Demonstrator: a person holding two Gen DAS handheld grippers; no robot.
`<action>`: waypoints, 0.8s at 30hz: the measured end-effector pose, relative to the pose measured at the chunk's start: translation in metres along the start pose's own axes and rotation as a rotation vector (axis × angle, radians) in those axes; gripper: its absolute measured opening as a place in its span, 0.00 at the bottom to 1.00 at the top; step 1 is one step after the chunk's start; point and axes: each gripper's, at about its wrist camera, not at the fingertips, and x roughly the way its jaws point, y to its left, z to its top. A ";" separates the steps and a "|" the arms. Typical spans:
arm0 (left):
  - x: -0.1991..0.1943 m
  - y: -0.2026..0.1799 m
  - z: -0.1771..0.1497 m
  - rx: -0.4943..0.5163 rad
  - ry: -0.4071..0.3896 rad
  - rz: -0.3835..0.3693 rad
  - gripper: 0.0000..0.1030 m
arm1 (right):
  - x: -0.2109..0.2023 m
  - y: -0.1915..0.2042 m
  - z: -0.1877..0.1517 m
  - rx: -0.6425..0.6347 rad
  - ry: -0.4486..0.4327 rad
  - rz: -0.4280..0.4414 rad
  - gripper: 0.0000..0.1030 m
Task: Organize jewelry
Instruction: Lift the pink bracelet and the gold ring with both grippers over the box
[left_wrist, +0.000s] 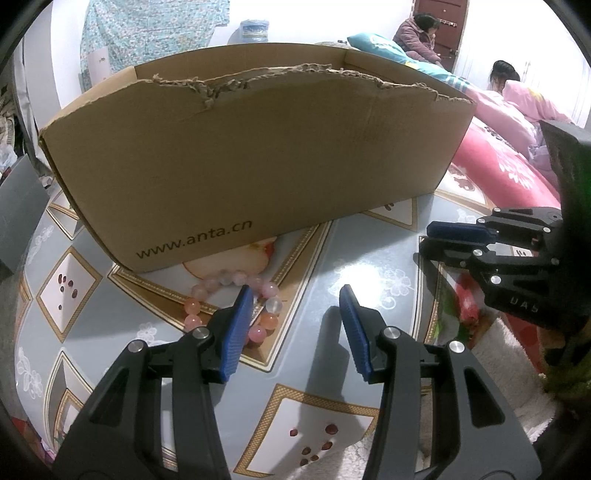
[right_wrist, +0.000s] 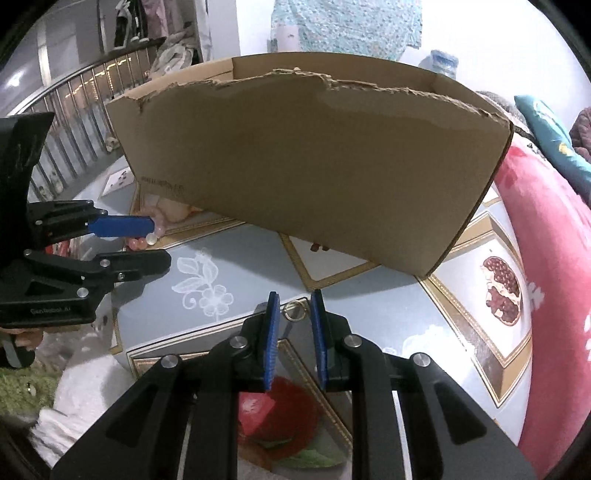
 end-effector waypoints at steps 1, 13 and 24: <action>0.000 0.000 0.000 -0.001 0.000 -0.001 0.45 | 0.000 -0.002 0.000 0.010 -0.001 0.012 0.12; -0.005 0.012 0.002 -0.006 -0.030 0.018 0.45 | -0.004 -0.012 -0.002 0.082 -0.013 0.059 0.12; 0.002 0.012 0.003 0.043 0.015 0.085 0.16 | -0.017 -0.023 0.007 0.132 -0.059 0.096 0.12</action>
